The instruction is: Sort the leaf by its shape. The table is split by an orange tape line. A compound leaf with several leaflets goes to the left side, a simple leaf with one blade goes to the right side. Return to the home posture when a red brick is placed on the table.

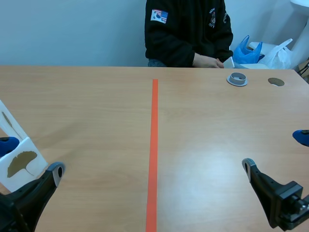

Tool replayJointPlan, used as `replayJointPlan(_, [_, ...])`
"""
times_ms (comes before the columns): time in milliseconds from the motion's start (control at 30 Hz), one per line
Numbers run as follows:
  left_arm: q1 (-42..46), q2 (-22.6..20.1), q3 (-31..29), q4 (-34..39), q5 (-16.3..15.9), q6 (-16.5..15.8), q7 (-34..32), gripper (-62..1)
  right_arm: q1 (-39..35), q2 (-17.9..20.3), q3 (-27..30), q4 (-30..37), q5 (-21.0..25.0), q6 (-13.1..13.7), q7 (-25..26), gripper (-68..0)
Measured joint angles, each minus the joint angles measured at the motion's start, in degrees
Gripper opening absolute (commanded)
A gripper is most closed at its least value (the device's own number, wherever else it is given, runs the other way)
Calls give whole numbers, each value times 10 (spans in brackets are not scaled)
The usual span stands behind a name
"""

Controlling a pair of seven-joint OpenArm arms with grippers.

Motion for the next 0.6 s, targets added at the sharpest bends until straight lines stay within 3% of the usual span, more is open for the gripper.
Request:
replayJointPlan(300, [-3,-9,98,24,34,-13,33,14,0,0,0,0,0,0,0,4])
replayJointPlan(433, [-3,-11,126,24,43,20,33,14,0,0,0,0,0,0,2,4])
replayJointPlan(600, [-3,-16,120,24,42,24,33,14,0,0,0,0,1,0,2,4])
